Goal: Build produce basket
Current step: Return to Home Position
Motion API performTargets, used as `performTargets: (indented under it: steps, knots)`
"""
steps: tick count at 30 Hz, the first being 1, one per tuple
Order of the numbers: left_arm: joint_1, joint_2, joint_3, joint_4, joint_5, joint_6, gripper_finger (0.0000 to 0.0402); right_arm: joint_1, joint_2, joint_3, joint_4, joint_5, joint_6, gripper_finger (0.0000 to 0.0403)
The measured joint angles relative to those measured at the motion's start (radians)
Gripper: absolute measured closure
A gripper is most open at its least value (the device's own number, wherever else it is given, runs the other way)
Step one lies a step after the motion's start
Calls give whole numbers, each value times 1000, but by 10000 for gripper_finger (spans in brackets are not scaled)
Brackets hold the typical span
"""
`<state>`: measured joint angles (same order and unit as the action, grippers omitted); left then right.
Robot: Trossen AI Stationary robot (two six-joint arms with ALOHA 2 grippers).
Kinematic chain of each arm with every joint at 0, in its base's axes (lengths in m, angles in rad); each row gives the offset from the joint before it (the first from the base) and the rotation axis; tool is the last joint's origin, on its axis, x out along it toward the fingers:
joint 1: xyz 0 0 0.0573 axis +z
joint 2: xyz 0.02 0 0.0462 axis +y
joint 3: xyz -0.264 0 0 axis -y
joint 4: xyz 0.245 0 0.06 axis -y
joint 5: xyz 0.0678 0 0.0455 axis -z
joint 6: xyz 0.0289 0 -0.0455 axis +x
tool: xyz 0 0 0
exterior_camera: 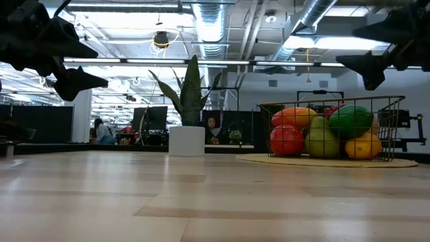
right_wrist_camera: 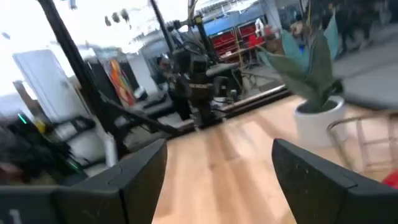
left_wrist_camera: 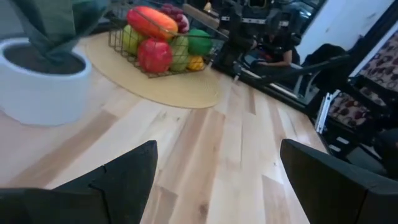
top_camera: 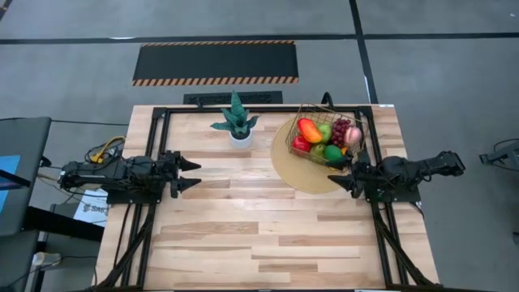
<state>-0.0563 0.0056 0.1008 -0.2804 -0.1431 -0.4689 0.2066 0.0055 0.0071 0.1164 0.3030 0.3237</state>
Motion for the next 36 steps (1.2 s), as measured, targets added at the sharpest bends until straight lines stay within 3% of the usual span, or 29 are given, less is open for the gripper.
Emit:
performTargets:
  steps: [7,36]
  knots:
    - [0,1,2,-11,1,-57,74,1,1,-1,-37,-1,221,92]
    - [0,1,1,-15,1,-58,74,1,0,-2,-52,-2,227,92]
